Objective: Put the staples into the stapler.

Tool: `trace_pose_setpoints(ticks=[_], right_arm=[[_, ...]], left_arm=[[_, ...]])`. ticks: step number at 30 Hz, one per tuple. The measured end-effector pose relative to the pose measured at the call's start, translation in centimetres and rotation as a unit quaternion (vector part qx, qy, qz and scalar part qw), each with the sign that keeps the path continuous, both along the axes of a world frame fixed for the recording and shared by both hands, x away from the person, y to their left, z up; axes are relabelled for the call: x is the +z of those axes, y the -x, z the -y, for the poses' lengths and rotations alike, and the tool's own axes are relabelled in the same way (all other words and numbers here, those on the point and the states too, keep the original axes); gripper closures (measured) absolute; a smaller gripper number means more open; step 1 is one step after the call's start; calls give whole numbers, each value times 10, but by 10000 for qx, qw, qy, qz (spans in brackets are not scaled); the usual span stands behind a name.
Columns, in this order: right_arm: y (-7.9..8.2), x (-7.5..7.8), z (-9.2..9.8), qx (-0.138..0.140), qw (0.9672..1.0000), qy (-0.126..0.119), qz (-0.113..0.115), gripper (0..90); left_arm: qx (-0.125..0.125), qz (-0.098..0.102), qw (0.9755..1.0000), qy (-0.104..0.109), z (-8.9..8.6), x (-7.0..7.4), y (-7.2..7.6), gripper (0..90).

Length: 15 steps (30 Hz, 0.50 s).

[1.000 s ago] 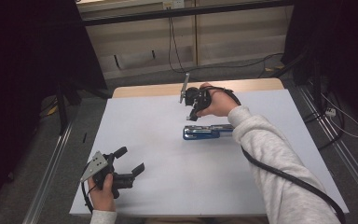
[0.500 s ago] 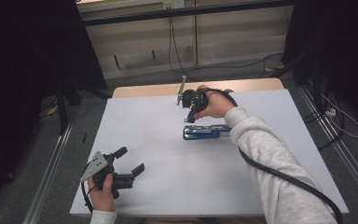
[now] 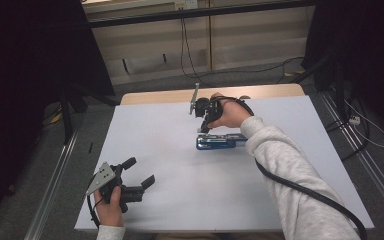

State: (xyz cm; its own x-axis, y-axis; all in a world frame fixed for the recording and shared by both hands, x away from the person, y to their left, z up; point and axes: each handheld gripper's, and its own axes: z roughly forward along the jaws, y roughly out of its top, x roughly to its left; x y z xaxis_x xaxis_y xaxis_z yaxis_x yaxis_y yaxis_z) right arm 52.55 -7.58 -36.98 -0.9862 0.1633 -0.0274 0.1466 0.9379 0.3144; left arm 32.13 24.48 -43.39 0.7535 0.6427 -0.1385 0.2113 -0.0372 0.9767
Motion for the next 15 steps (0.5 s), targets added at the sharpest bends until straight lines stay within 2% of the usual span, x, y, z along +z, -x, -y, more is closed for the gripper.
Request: trace_pose_setpoints(ticks=[15], right_arm=[[1,-13,2,5,10000,4,-72,788]], left_arm=[[0,9,10000,-10,0,0,0,18]])
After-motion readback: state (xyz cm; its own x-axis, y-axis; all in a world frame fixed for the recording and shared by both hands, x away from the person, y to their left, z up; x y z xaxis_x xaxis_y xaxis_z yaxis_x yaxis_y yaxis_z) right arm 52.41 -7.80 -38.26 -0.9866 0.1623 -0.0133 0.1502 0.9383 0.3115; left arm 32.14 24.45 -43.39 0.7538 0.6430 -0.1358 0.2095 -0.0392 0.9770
